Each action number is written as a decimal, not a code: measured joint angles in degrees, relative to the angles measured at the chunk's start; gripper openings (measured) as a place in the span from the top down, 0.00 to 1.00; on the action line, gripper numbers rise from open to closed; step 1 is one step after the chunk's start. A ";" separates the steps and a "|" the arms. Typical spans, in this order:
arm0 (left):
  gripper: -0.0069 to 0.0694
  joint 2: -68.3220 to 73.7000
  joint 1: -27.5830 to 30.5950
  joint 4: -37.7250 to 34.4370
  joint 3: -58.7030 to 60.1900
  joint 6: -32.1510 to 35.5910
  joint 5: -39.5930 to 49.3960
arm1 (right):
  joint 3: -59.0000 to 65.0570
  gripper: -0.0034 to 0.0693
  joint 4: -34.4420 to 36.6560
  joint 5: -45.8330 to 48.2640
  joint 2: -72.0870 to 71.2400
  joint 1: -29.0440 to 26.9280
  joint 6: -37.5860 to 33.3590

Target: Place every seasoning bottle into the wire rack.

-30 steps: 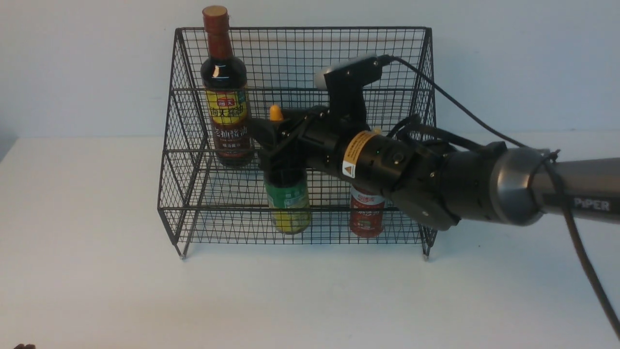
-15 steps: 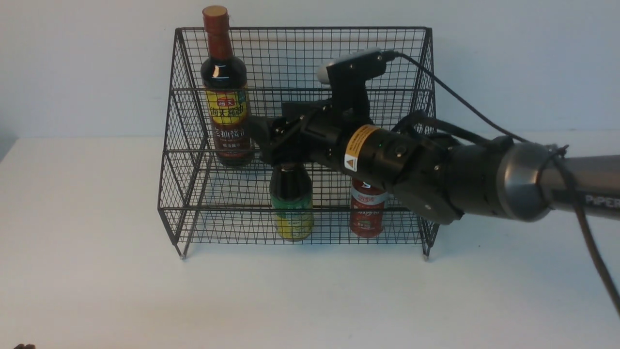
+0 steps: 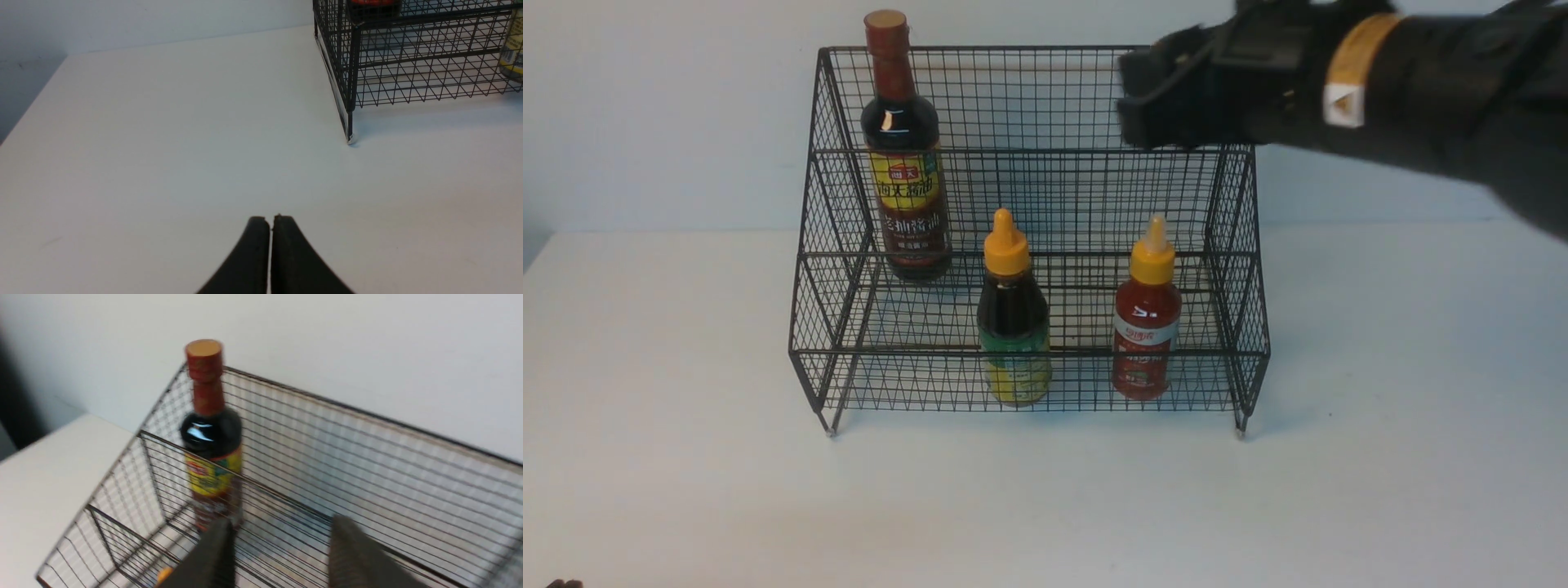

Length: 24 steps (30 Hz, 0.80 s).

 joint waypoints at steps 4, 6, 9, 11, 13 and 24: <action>0.92 0.00 0.00 0.00 0.00 0.00 0.00 | 4.27 0.95 -0.14 6.18 -11.34 0.00 -0.44; 0.92 0.00 0.00 0.00 0.00 0.00 0.00 | 7.98 0.97 -0.14 6.13 -16.89 0.00 -0.44; 0.92 0.00 0.00 0.00 0.00 0.00 0.00 | 14.43 0.97 -0.14 4.56 -25.02 -0.39 1.20; 0.92 0.00 0.00 0.00 0.00 0.00 0.00 | 19.62 0.97 -0.14 2.57 -30.49 -1.70 2.94; 0.92 0.00 0.00 0.00 0.00 0.00 0.00 | 24.10 0.97 0.10 0.60 -34.79 -3.40 2.95; 0.92 0.00 0.00 0.00 0.00 0.00 0.00 | 45.11 0.97 14.37 -15.86 -56.78 -15.79 -10.50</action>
